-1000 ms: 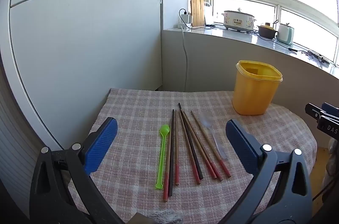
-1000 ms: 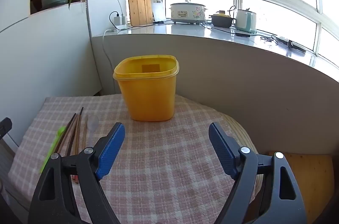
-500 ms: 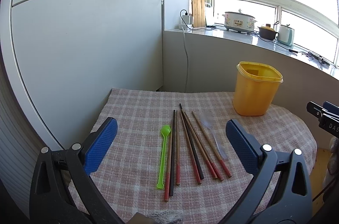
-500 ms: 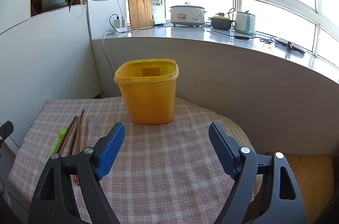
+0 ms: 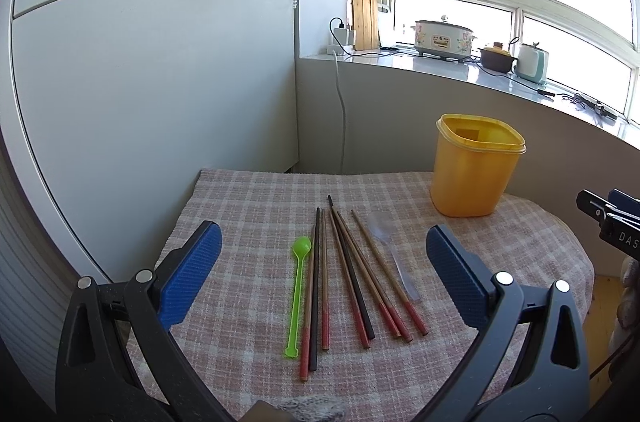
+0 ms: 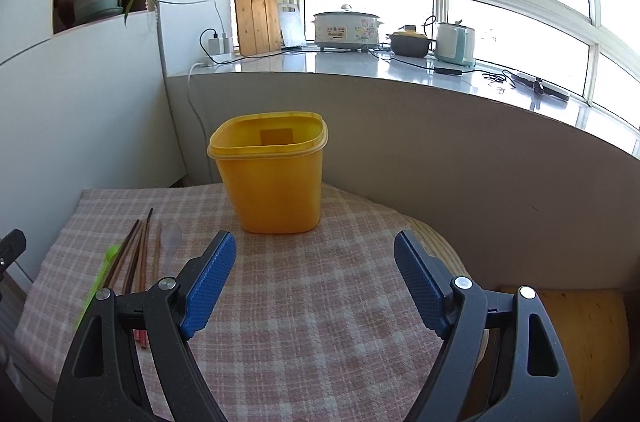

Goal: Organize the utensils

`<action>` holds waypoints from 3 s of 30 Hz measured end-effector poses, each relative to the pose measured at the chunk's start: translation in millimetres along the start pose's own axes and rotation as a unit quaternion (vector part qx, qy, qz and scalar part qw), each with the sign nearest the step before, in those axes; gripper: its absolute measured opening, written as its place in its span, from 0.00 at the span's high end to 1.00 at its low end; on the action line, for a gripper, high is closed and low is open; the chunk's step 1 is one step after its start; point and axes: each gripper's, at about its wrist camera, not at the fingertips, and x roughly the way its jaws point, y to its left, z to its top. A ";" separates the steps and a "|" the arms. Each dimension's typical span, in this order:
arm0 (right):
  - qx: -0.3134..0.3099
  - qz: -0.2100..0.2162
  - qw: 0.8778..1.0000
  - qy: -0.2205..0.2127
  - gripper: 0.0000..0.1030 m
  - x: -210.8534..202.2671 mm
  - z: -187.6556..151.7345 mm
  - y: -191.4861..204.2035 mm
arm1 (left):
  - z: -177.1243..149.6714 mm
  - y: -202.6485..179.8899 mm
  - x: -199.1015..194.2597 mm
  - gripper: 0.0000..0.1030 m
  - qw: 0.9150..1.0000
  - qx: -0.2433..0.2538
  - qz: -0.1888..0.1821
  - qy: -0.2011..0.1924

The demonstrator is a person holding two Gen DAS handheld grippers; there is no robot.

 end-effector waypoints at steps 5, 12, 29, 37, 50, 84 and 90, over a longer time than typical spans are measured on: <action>0.002 -0.002 1.000 0.002 0.21 1.2 0.0 -1.5 | -0.6 -2.3 0.9 0.00 1.000 0.003 -0.002 0.000; 0.004 -0.003 1.000 0.004 0.21 3.5 -0.1 -1.0 | -0.6 -4.4 1.1 0.00 1.000 0.003 -0.005 0.000; 0.010 -0.005 1.000 0.006 0.21 4.7 -2.5 -3.0 | -0.2 -6.5 1.8 0.00 1.000 0.006 -0.008 0.000; 0.010 -0.005 1.000 0.006 0.21 4.9 -2.4 -3.3 | -0.3 -7.0 1.6 0.00 1.000 0.006 -0.008 -0.001; 0.011 0.002 1.000 0.013 0.21 9.1 -3.2 -1.4 | -1.4 -4.3 9.2 0.00 1.000 0.005 -0.003 0.009; -0.076 0.222 0.946 0.222 0.39 153.2 -20.9 117.0 | -40.5 60.3 136.0 0.36 0.977 0.010 -0.011 0.214; -0.092 0.239 0.926 0.276 0.60 184.9 -27.5 147.0 | -42.0 64.6 162.0 0.58 0.959 -0.006 -0.067 0.277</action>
